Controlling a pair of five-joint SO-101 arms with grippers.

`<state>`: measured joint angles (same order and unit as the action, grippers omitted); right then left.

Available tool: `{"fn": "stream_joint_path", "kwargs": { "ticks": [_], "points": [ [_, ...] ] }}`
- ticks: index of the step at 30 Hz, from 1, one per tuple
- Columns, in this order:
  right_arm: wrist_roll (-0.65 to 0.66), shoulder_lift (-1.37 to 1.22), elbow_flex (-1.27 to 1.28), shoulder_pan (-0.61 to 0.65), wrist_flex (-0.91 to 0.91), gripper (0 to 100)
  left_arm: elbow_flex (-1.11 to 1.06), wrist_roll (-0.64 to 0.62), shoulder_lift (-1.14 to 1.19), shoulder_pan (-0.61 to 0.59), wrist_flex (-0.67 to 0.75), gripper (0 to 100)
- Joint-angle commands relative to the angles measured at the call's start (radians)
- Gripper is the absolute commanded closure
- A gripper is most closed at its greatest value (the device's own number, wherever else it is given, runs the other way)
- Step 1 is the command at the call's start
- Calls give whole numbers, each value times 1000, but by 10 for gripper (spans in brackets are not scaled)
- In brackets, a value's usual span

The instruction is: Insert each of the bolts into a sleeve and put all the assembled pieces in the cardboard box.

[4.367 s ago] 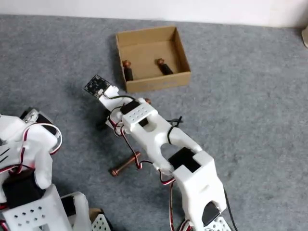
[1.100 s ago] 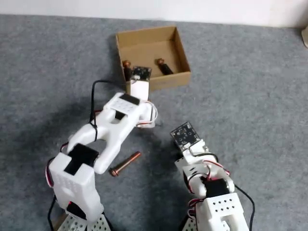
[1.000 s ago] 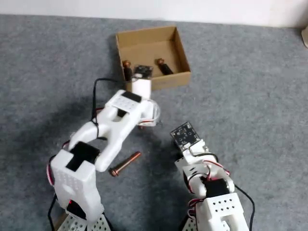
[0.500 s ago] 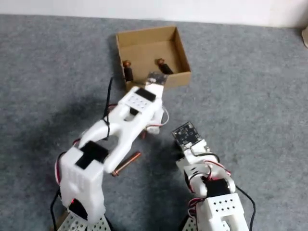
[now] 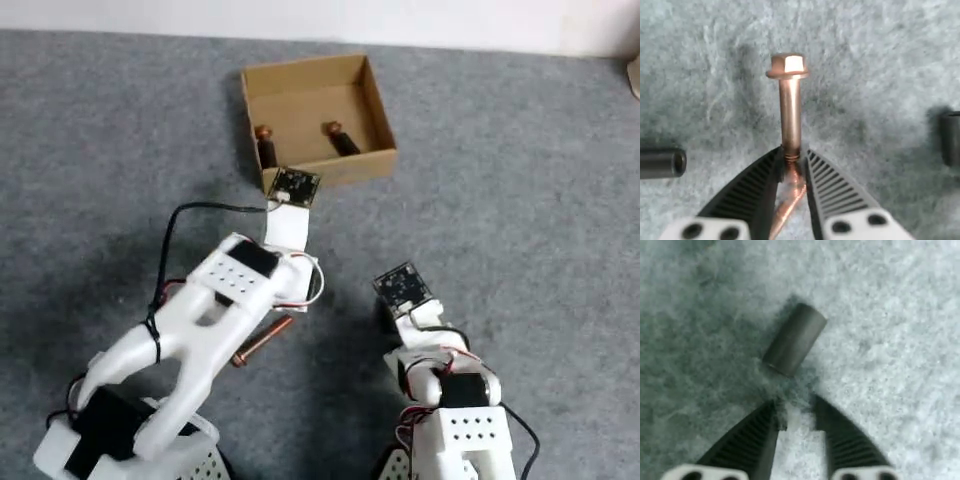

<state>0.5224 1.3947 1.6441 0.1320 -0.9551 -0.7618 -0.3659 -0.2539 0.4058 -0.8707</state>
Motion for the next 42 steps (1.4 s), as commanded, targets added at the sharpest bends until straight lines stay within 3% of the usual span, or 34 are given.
{"fn": "stream_joint_path", "kwargs": {
  "ticks": [1,12,22,32,42],
  "points": [
    [25,-5,-13,-16,-24,687,-1,-2,-51,16,28,996],
    [-63,-12,-343,41,-223,678,1,-2,-53,15,29,996],
    [-334,-13,-292,226,-82,678,-1,-2,-51,12,29,996],
    [-433,-13,-173,228,56,678,-1,-2,-51,15,29,996],
    [-451,-13,-87,228,130,678,-1,-2,-51,15,31,996]
  ]
}}
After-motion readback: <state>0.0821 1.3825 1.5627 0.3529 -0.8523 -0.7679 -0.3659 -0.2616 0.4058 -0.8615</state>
